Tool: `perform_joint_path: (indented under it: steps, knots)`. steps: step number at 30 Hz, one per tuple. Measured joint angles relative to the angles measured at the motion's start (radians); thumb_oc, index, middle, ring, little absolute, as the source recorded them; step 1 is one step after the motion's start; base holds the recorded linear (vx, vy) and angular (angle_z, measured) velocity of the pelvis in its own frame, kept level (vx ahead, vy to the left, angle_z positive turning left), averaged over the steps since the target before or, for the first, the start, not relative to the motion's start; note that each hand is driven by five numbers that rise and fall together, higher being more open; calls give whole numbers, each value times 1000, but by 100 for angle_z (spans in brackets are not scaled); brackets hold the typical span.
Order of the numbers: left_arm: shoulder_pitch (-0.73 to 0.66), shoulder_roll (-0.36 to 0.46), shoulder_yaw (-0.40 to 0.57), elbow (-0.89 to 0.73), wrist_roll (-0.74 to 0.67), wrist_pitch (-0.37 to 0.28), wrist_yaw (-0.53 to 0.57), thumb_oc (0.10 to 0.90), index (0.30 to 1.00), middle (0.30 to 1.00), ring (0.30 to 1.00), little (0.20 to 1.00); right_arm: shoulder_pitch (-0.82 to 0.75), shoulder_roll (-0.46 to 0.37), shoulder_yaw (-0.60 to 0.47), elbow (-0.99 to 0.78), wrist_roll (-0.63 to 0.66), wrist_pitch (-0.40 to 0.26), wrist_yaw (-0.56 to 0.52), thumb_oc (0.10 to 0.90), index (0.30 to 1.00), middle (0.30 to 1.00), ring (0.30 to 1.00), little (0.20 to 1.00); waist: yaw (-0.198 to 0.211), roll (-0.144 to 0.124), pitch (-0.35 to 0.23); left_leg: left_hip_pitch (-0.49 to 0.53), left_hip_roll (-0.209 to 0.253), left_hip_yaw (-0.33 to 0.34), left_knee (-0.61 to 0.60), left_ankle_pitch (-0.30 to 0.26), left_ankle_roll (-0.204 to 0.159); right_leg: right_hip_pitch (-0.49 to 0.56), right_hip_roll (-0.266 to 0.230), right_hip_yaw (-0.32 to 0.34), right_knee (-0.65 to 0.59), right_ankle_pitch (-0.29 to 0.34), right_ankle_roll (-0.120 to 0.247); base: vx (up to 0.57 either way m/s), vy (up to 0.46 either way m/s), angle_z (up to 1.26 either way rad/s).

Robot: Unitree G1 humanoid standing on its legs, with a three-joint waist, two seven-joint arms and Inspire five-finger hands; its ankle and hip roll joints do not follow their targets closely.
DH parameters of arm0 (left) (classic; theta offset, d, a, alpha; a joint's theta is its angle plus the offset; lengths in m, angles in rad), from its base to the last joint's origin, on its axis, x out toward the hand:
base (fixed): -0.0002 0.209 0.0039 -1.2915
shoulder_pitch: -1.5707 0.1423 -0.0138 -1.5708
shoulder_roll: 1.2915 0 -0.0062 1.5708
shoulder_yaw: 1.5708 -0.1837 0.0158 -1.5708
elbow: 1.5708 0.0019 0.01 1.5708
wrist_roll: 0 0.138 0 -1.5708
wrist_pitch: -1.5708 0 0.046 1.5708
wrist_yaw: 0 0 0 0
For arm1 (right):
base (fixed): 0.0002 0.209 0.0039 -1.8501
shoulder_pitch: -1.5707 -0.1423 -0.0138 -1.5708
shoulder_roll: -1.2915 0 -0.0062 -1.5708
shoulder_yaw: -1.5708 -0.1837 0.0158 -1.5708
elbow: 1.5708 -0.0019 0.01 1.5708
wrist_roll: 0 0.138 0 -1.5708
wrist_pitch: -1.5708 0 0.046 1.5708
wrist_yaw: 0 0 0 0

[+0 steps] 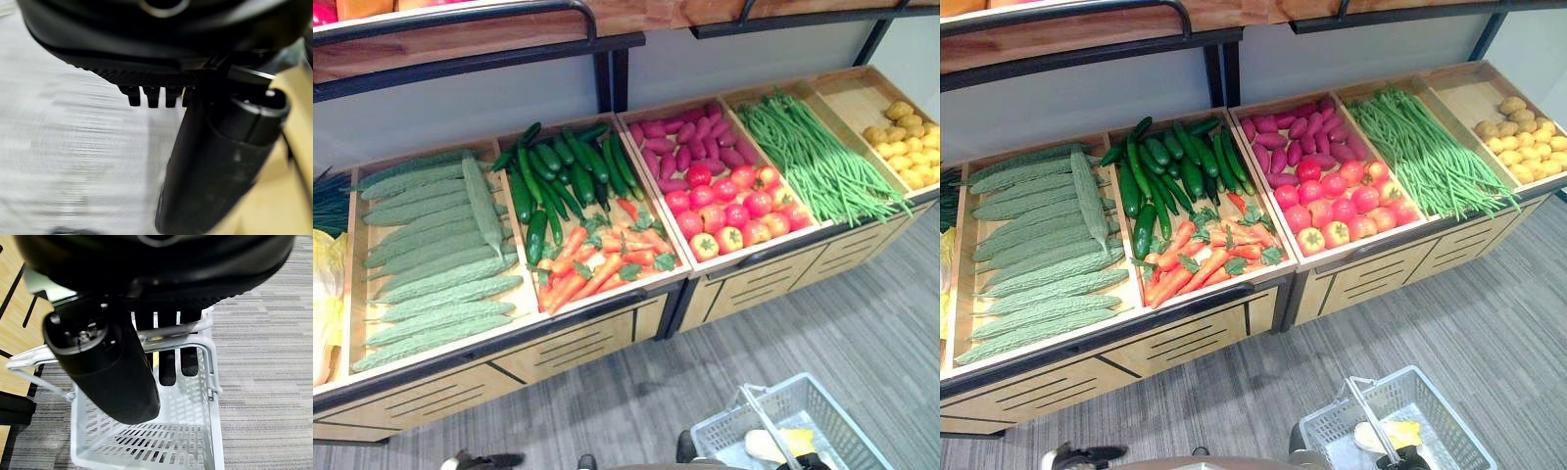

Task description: Get the vegetables into the basket

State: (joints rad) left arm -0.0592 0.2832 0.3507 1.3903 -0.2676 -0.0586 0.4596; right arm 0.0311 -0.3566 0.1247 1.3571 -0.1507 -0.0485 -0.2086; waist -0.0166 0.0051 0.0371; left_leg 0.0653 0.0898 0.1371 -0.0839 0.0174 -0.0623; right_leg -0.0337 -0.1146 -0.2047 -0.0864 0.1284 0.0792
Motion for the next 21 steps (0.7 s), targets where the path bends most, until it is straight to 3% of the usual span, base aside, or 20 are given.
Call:
perform_joint_path:
  steps: [2, 7, 9, 10, 11, 13, 14, 17, 18, 21]
  knots:
    - [-8, 42, 85, 33, -99, -5, 29, 900, 1000, 1000, 1000, 1000, 10, 0, 0, -3, -1, 0, 6, 400, 300, 300, 300, 300, 0, 1, -18, 5, 0, 3, 0, -1, 1, 1, 1, 2, 0, -1, 1, 11, 16, -1]
    - [12, 107, 79, -34, -193, -11, 107, 900, 1000, 1000, 1000, 1000, 20, -1, 11, -11, -10, 0, 6, 400, 300, 300, 300, 300, 12, 2, -33, 7, -2, 7, 3, -1, 1, 2, 0, 5, 0, -4, 5, 1, -1, -1]
    - [48, 118, 50, -233, -158, -26, 168, 900, 1000, 1000, 1000, 1000, 30, -1, 11, -14, -12, -4, 4, 400, 300, 300, 300, 300, 28, 1, -33, 4, 0, 7, 5, -4, -1, 2, 1, 7, 0, -5, 9, 0, 0, 0]
    - [108, 104, 55, -473, -122, 18, 218, 900, 1000, 1000, 1000, 1000, 42, 2, 7, -22, -16, -9, 3, 400, 300, 300, 300, 300, 33, -7, -28, 1, 1, 2, 4, -3, -2, 3, 1, 5, 0, -5, 9, 4, -47, 16]
    - [184, 140, -20, -772, 66, -64, 261, 900, 1000, 1000, 1000, 1000, 67, 12, -2, -24, -24, -26, 2, 400, 300, 300, 300, 300, 48, -23, -19, -3, 4, -11, -2, 7, -13, 2, 4, -6, 0, -5, 9, -19, -35, 12]
    - [216, 172, -13, -1122, 204, -30, 302, 900, 1000, 1000, 1000, 1000, 72, 13, -4, -42, -29, -28, -5, 400, 300, 300, 300, 300, 49, -34, -18, -2, 4, -10, -2, 7, -13, 4, 4, -6, 0, -4, 10, -11, -21, 6]
    - [208, 184, -47, -1238, 288, -55, 306, 900, 1000, 1000, 1000, 1000, 76, 12, -2, -34, -29, -33, -5, 400, 300, 300, 300, 300, 52, -34, -12, 0, 4, -13, -2, 11, -13, 4, 3, -9, 0, -4, 9, -27, -14, 6]
    - [163, 245, -109, -1320, 397, -82, 255, 900, 1000, 1000, 1000, 1000, 47, 7, -1, -31, -29, -33, -5, 400, 300, 300, 300, 300, 36, -18, -4, 2, 5, -8, -3, 12, -13, 2, 5, -4, 0, -4, 9, -18, 2, -9]
    - [111, 264, -189, -1272, 412, -117, 154, 900, 1000, 1000, 1000, 1000, 18, 2, -1, -50, -28, -33, -4, 400, 300, 300, 300, 300, 14, 1, 5, 8, 6, 5, -3, 12, -13, 0, 8, 9, -1, -3, 8, -22, 17, -20]
    - [56, 299, -392, -1181, 340, -120, -15, 900, 1000, 1000, 1000, 1000, 17, -20, 8, -75, -27, -37, 14, 400, 300, 300, 300, 300, -21, 19, 16, 9, 7, 21, -3, 11, -11, -17, 12, 31, -5, -2, 7, -2, 15, -22]
